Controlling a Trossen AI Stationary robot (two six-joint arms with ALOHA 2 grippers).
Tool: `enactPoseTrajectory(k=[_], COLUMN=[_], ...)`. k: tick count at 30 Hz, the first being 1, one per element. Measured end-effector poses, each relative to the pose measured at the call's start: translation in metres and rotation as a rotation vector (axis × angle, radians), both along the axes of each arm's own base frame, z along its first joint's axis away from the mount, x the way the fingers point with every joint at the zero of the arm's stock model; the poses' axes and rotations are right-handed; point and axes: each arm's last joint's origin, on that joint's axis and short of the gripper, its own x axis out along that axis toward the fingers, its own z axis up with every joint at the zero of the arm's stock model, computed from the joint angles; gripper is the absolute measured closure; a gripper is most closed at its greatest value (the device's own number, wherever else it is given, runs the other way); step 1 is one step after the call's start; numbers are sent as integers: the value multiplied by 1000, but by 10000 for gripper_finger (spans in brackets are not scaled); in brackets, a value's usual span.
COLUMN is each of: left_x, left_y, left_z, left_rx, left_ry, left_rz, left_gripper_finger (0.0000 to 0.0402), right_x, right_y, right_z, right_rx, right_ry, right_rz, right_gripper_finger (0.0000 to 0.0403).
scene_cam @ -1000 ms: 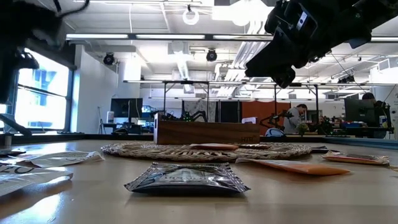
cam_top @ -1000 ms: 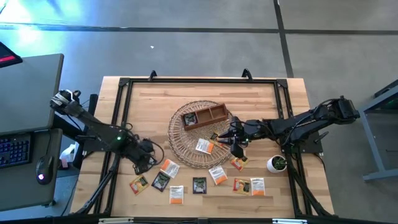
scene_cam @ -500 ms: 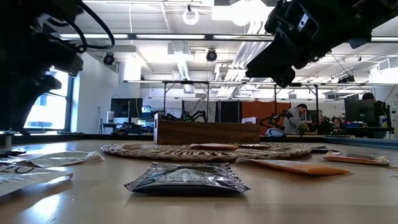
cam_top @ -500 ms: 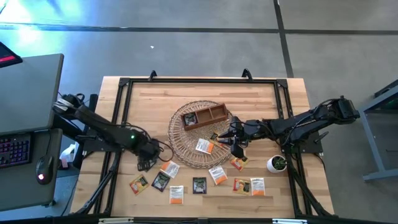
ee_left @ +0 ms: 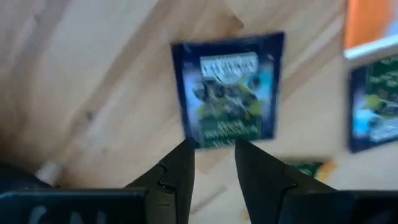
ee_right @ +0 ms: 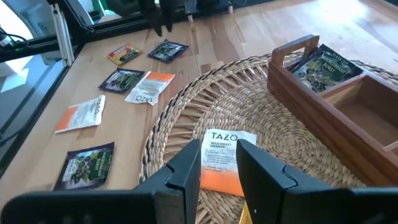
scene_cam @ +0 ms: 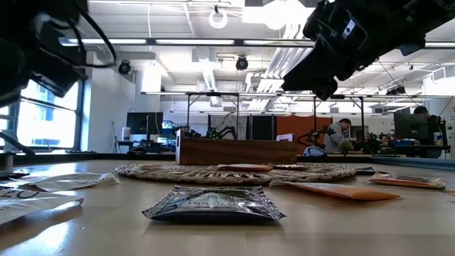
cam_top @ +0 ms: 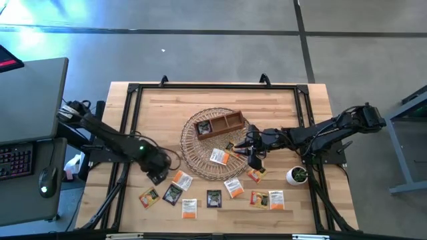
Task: Pick & Place Tea
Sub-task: Put the violet tea bag into the left section of the brown wooden organizer
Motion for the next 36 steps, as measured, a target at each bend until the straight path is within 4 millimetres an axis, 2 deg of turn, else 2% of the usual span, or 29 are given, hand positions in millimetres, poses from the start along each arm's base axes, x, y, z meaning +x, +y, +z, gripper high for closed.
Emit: enactPoseTrajectory(k=[7, 11, 16, 20, 24, 30, 36], left_x=[-32, -47, -57, -63, -64, -64, -64], left_y=[-21, -35, -46, -39, -35, -34, -34], left_z=[21, 24, 7, -13, -26, -37, -38], left_rx=[115, 127, 125, 162, 154, 93, 86], left_ry=[-165, -234, -232, -141, -201, -215, -215], left_rz=[181, 271, 346, 494, 581, 638, 652], left_gripper_finger=[289, 289, 289, 289, 289, 289, 289], right_x=[0, 0, 0, 0, 0, 0, 0], right_y=[0, 0, 0, 0, 0, 0, 0], right_z=[-1, -1, -1, -1, -1, -1, -1], right_rx=[-7, -7, -7, -7, -7, -7, -7], right_ry=[11, 11, 11, 11, 11, 11, 11], right_rz=[3, 3, 3, 2, 2, 2, 3], right_gripper_finger=[304, 304, 304, 304, 304, 304, 304])
